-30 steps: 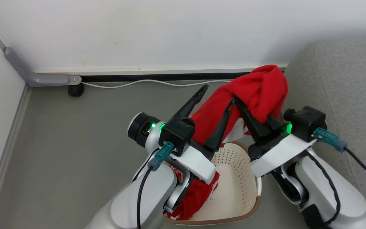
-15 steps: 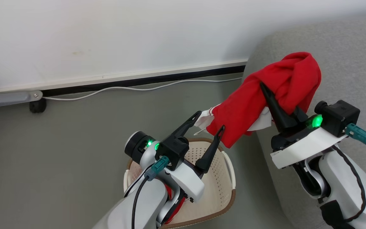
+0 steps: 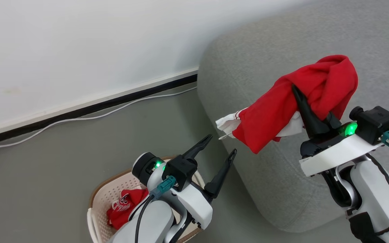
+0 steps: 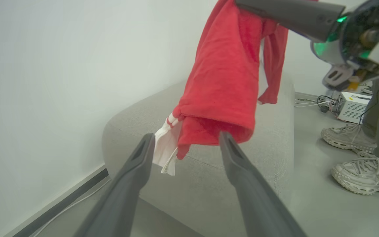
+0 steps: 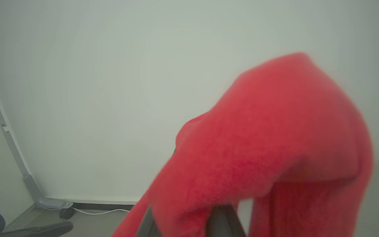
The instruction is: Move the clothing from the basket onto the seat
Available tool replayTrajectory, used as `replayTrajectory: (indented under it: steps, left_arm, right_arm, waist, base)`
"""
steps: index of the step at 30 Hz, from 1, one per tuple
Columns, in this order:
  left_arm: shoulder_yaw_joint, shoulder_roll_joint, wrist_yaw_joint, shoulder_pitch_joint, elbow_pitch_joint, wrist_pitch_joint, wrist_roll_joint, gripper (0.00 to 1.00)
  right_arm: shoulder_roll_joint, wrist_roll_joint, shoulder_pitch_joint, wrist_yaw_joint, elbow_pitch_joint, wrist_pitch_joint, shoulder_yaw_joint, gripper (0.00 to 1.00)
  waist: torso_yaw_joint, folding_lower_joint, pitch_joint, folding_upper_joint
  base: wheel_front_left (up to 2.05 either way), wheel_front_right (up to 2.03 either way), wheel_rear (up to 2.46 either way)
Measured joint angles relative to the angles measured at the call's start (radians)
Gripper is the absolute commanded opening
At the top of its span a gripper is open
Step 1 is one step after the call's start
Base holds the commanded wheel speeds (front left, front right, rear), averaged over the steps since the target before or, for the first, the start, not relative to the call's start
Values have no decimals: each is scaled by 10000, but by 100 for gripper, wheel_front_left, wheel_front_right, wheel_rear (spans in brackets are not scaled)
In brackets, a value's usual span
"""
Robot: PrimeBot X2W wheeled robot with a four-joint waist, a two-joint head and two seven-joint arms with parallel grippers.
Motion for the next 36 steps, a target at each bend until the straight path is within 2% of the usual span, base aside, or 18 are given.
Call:
replayTrajectory:
  steps: [12,15,22,28,36]
  left_arm:
    - [247,-2,-291,331,31,0,65,100]
    - [230,-10,-384,346,27,0,69,100]
    - [15,15,-420,336,40,0,71,100]
    - [-113,15,-403,129,40,2,75,100]
    - [-709,31,-376,-418,-67,0,167,100]
  right_arm:
    - [-86,0,342,0,8,0,-487,0]
    - [-215,0,639,0,-84,0,-911,0]
    - [-349,-25,1084,0,-462,0,-1793,0]
    - [-395,-130,1161,-2,-577,0,-2163,0]
    - [-696,-146,-74,0,-236,0,-3177,0]
  waist:
    - [-1988,0,-336,0]
    - [-2399,-1,-325,0]
    - [-2531,-1,-11,0]
    - [-2565,0,353,0]
    - [-2276,0,1230,0]
  base:
    - [0,0,0]
    - [0,0,0]
    - [0,0,0]
    - [0,0,0]
    - [0,0,0]
